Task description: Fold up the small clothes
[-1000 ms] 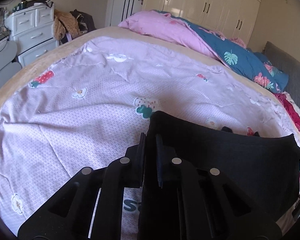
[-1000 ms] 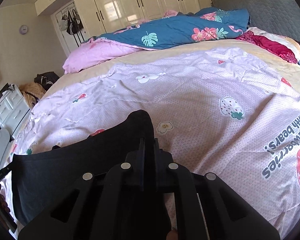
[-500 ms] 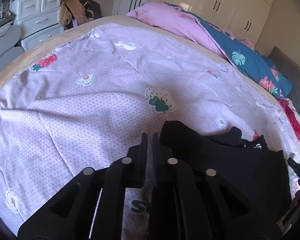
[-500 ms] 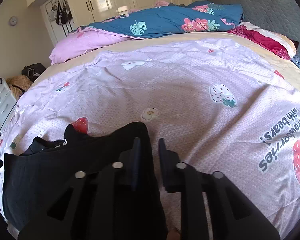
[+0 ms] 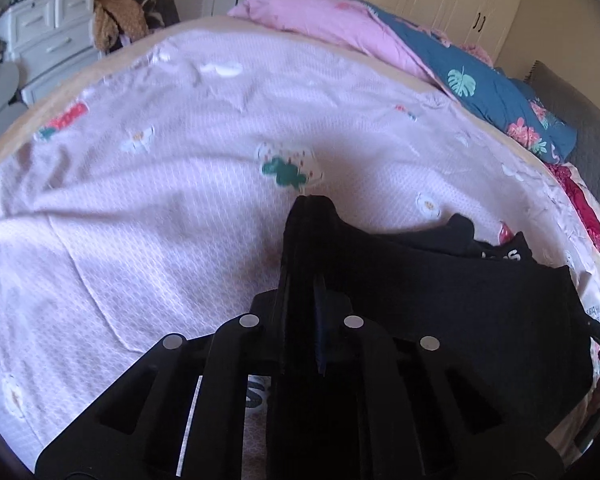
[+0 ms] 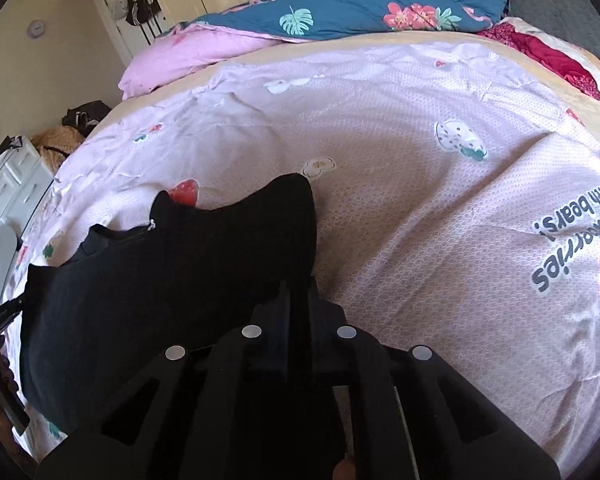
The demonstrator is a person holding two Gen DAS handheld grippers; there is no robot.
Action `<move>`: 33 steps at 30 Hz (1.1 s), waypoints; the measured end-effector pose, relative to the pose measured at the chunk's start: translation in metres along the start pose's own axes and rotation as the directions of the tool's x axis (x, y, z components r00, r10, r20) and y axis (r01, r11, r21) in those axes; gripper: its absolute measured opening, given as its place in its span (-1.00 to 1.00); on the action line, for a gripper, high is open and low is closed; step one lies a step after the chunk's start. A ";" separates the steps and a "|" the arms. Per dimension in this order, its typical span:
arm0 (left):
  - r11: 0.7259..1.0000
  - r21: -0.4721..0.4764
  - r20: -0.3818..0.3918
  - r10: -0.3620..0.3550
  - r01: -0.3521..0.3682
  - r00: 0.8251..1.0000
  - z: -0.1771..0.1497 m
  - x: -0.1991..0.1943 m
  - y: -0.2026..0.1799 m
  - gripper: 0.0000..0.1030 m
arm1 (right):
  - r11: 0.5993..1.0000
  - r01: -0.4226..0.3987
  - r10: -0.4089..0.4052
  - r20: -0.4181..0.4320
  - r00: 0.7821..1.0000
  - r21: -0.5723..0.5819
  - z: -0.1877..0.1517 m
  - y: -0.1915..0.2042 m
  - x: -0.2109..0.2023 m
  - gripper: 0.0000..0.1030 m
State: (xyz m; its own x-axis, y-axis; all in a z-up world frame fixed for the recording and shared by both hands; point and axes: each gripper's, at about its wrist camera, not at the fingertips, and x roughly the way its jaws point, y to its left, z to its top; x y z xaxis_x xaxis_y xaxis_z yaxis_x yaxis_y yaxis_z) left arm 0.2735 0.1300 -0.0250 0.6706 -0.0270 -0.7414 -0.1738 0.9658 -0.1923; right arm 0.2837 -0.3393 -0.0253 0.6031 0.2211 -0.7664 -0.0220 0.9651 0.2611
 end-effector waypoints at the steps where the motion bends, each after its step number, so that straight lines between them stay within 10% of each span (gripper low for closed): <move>1: 1.000 0.001 0.011 0.002 -0.002 1.000 0.001 -0.002 0.000 -0.92 | 1.000 0.011 -0.011 0.005 1.000 -0.002 -0.002 -0.001 -0.002 -0.88; 7: 1.000 0.004 -0.036 0.021 -0.021 0.999 -0.006 0.015 0.003 -0.88 | 0.999 0.044 -0.044 -0.033 0.998 0.011 -0.011 -0.007 0.006 -0.86; 15: 0.999 0.034 -0.039 0.035 -0.034 0.999 -0.008 0.007 -0.003 -0.74 | 0.993 0.121 -0.121 -0.017 0.993 0.012 -0.013 -0.008 -0.003 -0.30; 33: 0.997 0.076 0.000 -0.016 0.016 1.000 -0.013 -0.034 -0.027 0.38 | 0.995 0.078 -0.084 0.111 0.990 0.063 -0.014 -0.007 -0.042 0.84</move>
State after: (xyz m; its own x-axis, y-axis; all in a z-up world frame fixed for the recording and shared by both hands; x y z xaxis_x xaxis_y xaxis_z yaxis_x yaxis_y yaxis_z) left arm 0.2455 0.1010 -0.0029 0.6730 -0.0430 -0.7384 -0.1073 0.9821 -0.1550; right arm 0.2470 -0.3535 -0.0029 0.6878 0.1219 -0.7156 0.0752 0.9685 0.2373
